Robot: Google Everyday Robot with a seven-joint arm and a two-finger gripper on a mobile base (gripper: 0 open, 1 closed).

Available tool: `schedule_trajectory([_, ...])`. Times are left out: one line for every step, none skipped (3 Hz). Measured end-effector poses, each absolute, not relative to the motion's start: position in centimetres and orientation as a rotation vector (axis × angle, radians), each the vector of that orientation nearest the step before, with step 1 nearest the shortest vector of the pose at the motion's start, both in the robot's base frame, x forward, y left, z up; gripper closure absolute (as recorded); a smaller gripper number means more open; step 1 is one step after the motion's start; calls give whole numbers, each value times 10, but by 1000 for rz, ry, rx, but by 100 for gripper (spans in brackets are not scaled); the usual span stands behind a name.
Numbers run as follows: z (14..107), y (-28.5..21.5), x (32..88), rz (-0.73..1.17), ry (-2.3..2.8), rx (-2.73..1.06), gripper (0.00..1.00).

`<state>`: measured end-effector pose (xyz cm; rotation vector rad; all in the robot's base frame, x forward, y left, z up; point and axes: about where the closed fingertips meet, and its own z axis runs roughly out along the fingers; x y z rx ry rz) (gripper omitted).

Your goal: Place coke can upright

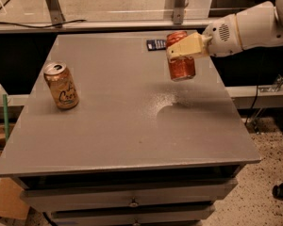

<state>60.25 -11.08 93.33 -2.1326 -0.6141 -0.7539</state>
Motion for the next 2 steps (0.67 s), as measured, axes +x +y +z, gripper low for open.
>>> schedule_trajectory([936,-107,602,-790,-655,-2107,100])
schedule_trajectory([933,-102,602,-757,-687,-2101,100])
